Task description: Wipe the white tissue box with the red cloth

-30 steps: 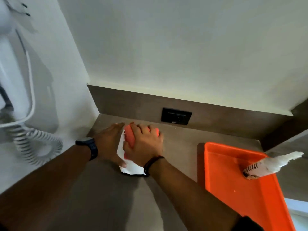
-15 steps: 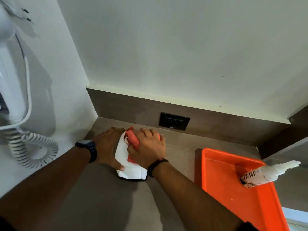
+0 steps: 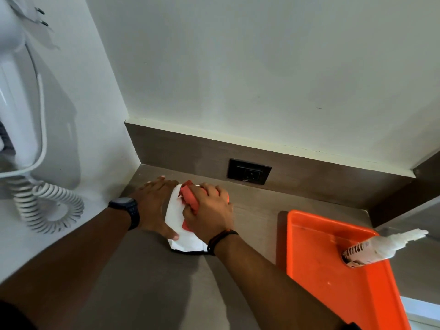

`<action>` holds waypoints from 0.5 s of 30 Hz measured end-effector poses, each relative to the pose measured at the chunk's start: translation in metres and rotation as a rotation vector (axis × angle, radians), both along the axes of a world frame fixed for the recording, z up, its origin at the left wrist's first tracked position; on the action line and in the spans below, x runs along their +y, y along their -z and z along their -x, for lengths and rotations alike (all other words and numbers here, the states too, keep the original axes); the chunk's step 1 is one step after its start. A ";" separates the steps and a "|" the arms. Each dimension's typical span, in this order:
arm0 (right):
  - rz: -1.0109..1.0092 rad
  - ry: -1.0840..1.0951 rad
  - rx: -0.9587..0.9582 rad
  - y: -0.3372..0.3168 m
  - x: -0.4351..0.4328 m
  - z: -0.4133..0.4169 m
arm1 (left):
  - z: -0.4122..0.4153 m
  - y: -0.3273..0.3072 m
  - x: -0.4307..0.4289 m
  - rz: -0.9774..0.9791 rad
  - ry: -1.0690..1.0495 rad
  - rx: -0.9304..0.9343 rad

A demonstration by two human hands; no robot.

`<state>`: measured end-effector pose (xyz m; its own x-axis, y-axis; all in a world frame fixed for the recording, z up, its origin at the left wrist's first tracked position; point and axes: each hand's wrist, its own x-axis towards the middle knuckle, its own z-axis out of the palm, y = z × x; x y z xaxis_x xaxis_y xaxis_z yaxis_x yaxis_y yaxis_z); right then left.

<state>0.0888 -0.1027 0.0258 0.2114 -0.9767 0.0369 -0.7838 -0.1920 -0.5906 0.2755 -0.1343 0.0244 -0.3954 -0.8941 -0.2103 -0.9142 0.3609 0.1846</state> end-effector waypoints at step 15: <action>-0.142 0.665 -0.649 0.010 -0.004 0.076 | 0.032 -0.042 -0.014 -0.112 0.266 -0.241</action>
<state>0.0126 -0.1063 0.0158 -0.4115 -0.8941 -0.1771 -0.2160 0.2844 -0.9340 0.2439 -0.1481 0.0659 -0.5380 -0.7332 -0.4158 -0.8133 0.5812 0.0275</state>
